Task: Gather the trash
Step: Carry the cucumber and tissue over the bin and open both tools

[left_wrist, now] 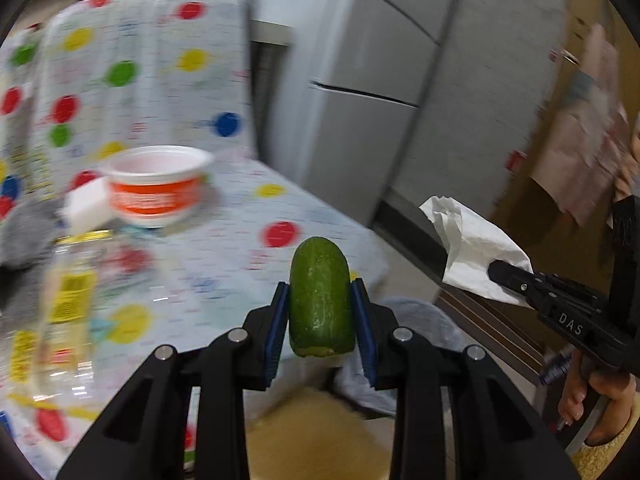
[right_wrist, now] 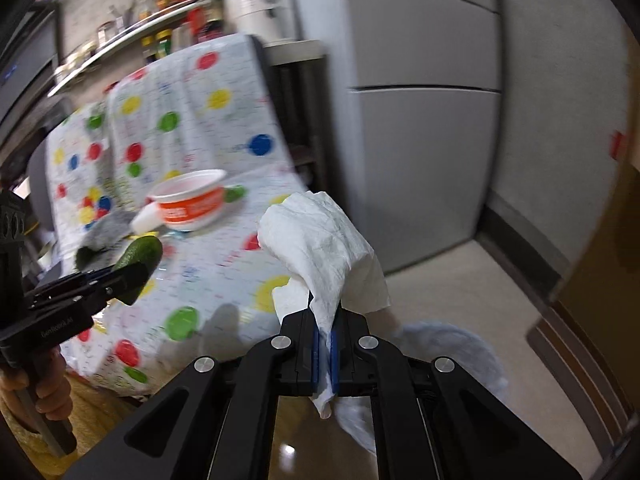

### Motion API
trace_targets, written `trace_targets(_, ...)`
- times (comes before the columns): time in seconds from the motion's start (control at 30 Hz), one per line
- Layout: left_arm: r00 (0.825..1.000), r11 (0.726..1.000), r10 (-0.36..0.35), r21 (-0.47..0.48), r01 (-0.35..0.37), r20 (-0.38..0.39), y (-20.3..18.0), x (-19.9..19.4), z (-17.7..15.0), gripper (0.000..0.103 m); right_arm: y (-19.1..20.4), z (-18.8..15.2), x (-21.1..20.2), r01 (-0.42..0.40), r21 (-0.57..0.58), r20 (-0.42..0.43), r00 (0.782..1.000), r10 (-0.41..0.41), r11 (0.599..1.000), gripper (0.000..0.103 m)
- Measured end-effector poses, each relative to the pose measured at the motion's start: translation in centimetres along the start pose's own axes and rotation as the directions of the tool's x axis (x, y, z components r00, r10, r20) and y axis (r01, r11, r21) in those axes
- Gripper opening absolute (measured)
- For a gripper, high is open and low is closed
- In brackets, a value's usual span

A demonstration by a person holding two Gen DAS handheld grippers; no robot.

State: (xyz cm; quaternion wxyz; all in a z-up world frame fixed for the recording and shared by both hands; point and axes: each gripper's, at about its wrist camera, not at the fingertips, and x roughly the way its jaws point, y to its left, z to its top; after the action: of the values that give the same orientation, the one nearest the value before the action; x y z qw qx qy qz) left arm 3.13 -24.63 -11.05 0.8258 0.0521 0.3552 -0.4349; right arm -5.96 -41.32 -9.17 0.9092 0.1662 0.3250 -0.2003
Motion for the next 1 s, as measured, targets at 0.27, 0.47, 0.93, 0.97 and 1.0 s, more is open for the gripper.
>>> trace_targets(0.27, 0.988, 0.982, -0.129, 0.126, 0.139, -0.083, -8.2, 6.5, -1.0, 0.03, -7.9, -3.4, -1.4, 0.129, 0.125, -0.04, 0.991, -0.125, 0.984, 0.004)
trace_targets(0.47, 0.968, 0.963, -0.177, 0.171, 0.207, -0.176, -12.1, 11.7, -2.0, 0.03, -12.0, -6.7, 1.9, 0.154, 0.204, -0.161, 0.979, -0.122, 0.967, 0.005)
trace_targets(0.93, 0.981, 0.986, -0.08, 0.131, 0.105, -0.178, -11.0, 14.5, -0.4, 0.052, -14.9, -8.3, 7.5, 0.16, 0.274, -0.252, 0.964, -0.09, 0.948, 0.051)
trace_targets(0.97, 0.983, 0.988, -0.071, 0.126, 0.093, -0.172, -10.5, 14.2, -0.2, 0.052, -14.8, -8.2, 7.5, 0.158, 0.274, -0.253, 0.964, -0.087, 0.949, 0.051)
trace_targets(1.0, 0.985, 0.99, -0.058, 0.118, 0.078, -0.163, -9.8, 13.8, 0.0, 0.052, -14.5, -8.0, 7.5, 0.155, 0.275, -0.251, 0.964, -0.084, 0.949, 0.051)
